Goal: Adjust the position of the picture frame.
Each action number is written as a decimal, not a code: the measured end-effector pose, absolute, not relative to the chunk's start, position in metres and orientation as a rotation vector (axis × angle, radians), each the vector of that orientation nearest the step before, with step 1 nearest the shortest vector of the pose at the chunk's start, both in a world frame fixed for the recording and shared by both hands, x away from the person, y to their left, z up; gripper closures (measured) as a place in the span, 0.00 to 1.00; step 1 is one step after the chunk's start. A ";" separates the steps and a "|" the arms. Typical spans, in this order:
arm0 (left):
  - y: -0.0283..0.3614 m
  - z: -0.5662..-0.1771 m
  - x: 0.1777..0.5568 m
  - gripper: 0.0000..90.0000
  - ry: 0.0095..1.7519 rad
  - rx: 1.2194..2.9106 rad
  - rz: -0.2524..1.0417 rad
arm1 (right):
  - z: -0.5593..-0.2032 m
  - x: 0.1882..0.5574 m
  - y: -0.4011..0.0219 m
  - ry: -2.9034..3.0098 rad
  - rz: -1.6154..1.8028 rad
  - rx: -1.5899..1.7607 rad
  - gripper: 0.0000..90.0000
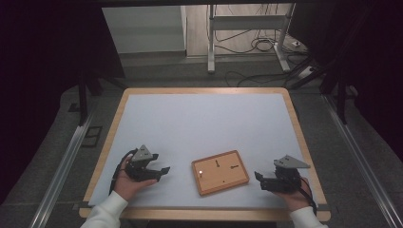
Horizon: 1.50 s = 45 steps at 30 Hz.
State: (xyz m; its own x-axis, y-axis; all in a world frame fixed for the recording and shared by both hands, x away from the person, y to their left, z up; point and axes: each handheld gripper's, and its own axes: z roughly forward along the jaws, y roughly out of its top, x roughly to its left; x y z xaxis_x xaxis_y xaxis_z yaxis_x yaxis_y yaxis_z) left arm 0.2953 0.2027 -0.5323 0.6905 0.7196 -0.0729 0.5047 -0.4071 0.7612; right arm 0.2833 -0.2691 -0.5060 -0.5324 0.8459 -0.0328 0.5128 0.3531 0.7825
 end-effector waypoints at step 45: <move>0.146 -0.514 0.277 0.34 0.785 2.058 0.211 | -0.510 0.281 -0.268 2.165 0.956 1.169 0.16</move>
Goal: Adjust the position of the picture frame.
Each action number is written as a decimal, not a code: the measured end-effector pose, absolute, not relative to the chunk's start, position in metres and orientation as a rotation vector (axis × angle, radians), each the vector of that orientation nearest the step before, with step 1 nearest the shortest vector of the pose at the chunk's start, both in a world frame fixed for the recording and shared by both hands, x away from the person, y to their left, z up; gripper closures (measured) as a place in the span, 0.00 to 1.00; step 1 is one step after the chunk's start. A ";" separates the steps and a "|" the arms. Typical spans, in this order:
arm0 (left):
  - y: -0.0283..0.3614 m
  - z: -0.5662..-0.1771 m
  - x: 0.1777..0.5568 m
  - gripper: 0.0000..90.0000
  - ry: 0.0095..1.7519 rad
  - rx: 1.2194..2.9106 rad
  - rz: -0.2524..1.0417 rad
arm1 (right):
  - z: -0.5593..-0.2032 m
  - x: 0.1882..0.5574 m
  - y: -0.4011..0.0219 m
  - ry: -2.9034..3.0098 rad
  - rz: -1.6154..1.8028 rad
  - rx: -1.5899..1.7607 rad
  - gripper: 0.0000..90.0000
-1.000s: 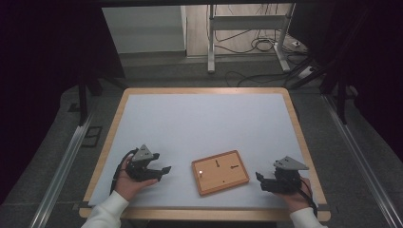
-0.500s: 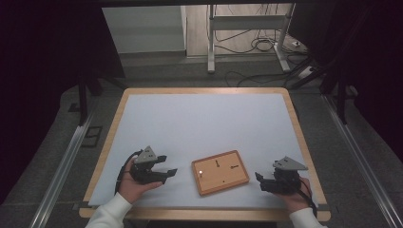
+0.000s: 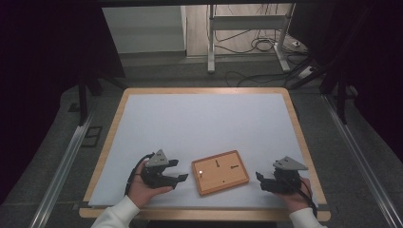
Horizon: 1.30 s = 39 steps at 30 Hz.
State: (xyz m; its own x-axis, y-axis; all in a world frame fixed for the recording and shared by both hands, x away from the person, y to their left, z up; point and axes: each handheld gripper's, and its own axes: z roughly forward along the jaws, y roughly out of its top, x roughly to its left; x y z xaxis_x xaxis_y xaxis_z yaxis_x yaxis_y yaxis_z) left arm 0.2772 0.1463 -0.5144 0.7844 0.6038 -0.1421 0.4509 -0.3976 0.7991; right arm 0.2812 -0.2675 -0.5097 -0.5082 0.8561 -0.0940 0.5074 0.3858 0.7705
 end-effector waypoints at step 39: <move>0.081 -0.523 0.284 0.91 0.674 2.156 0.229 | -0.512 0.282 -0.264 2.190 0.939 1.144 0.16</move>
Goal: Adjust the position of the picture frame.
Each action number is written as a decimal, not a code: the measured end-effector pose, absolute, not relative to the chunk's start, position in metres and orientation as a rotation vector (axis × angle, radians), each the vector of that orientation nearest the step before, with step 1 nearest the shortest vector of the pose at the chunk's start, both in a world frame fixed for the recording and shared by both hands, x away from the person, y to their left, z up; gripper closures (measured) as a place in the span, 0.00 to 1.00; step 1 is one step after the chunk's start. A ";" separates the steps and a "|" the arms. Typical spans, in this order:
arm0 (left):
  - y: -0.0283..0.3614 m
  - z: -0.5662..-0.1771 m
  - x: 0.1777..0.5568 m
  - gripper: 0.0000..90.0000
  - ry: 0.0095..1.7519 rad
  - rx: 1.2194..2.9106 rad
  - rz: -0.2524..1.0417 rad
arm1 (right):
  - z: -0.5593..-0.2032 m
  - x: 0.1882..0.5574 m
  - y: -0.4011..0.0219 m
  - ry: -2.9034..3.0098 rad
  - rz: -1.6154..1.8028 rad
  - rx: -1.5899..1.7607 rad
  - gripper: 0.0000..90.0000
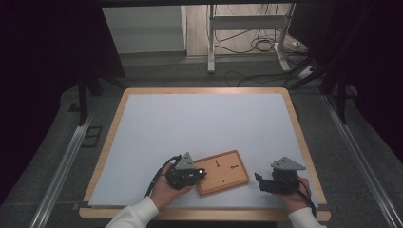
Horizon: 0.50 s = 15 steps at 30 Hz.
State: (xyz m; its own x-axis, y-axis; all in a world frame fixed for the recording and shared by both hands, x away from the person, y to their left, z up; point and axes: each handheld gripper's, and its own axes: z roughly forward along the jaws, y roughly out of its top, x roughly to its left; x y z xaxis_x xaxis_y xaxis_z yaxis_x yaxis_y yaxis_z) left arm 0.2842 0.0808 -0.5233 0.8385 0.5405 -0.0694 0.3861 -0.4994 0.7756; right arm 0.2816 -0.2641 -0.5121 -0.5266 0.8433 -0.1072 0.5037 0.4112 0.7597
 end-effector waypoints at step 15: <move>0.098 -0.514 0.292 0.93 0.699 2.124 0.242 | -0.512 0.281 -0.266 2.185 0.941 1.147 0.16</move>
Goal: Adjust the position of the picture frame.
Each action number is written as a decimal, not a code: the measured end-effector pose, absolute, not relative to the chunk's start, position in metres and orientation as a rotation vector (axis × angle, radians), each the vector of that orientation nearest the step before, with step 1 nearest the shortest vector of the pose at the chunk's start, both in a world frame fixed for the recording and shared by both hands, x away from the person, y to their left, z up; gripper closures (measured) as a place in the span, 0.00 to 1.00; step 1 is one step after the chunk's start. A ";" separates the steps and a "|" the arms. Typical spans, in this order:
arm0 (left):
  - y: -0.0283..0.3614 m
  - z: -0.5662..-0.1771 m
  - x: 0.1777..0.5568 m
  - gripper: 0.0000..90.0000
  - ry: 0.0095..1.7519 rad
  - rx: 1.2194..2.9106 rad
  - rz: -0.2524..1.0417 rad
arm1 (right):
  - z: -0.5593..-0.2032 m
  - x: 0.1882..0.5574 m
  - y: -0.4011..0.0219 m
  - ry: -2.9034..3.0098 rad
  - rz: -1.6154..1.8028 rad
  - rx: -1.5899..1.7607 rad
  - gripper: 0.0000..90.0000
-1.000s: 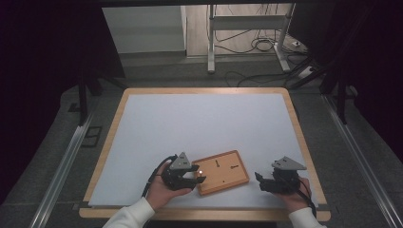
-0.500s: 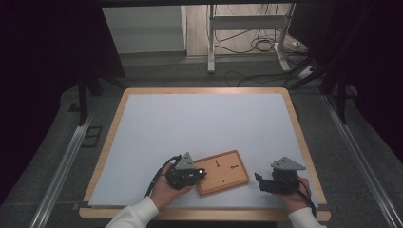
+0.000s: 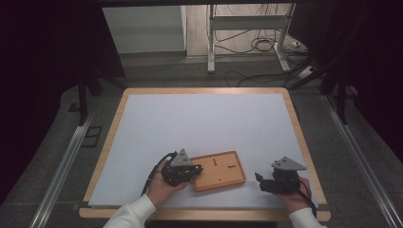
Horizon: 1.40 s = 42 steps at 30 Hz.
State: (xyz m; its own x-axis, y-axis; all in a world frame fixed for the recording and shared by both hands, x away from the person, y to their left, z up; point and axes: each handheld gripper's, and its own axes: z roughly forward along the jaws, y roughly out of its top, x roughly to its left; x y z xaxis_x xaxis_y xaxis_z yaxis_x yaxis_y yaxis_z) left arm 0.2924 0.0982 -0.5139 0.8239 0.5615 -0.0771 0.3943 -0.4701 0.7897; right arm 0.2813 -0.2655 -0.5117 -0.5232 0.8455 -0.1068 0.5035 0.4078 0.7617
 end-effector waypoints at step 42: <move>0.129 -0.522 0.355 0.55 0.877 2.136 0.317 | -0.513 0.281 -0.264 2.194 0.938 1.144 0.16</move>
